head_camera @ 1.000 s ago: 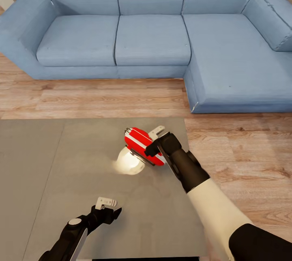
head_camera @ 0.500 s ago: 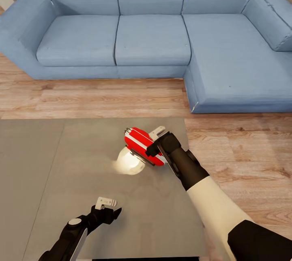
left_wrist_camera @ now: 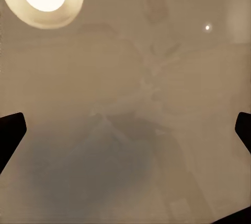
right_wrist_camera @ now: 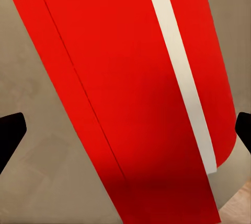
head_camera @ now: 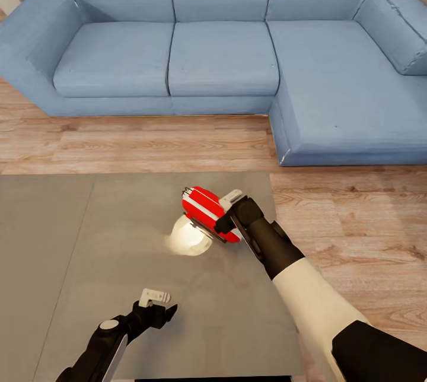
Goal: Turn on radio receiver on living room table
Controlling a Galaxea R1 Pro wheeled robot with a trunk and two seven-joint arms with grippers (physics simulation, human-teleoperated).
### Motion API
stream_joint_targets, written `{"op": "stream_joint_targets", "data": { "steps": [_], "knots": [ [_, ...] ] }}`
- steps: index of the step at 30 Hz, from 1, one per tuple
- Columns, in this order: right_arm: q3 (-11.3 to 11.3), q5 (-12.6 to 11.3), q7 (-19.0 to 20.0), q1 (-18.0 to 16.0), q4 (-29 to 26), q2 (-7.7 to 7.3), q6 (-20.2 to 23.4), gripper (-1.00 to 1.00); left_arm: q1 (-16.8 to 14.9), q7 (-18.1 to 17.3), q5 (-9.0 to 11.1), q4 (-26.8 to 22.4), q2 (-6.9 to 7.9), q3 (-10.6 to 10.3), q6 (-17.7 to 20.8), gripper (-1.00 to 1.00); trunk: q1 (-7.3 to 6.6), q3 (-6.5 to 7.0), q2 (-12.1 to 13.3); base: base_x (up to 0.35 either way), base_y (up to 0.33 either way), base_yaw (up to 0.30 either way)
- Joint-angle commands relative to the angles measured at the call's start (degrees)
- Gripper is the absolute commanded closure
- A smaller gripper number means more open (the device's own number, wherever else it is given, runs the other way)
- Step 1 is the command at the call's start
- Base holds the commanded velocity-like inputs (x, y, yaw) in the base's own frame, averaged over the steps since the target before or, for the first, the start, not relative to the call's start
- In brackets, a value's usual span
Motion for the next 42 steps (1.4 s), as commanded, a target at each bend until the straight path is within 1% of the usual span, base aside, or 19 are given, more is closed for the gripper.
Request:
{"op": "stream_joint_targets", "data": {
  "steps": [1,17,18,33,35,39,42],
  "knots": [
    [0.0,0.0,0.0,0.0,0.01,0.0,0.0,-1.0,0.0,0.0,-0.01,0.01,0.0,0.0,0.0,-1.0,0.0,0.0,0.0,0.0,0.0,0.0],
    [-0.01,0.18,0.0,-0.02,-0.06,0.0,0.0,-1.0,0.0,0.0,-0.03,0.06,0.0,0.02,0.0,-1.0,0.0,0.0,0.0,0.0,0.0,0.0],
    [-0.01,0.18,0.0,-0.01,-0.06,0.0,0.0,1.0,0.0,0.0,-0.03,0.07,0.0,0.01,0.0,-1.0,0.0,0.0,0.0,0.0,0.0,0.0],
    [-0.1,0.27,0.0,-0.03,-0.43,0.0,0.0,1.0,0.0,0.0,-0.03,0.09,0.0,0.06,0.0,-1.0,0.0,0.0,0.0,0.0,0.0,0.0],
    [-0.1,0.72,0.0,-0.04,-0.56,0.0,0.0,1.0,0.0,0.0,-0.03,0.07,0.0,0.07,0.0,-1.0,0.0,0.0,0.0,0.0,0.0,0.0],
    [-0.1,2.53,0.0,-0.03,-1.09,0.0,0.0,1.0,0.0,0.0,-0.03,0.06,0.0,0.03,0.0,-1.0,0.0,0.0,0.0,0.0,0.0,0.0],
    [-0.1,2.79,0.05,-0.04,-2.93,0.0,0.0,1.0,0.0,0.0,-0.03,0.07,0.0,0.06,0.0,-1.0,0.0,0.0,0.0,0.0,0.0,0.0]
  ]
}}
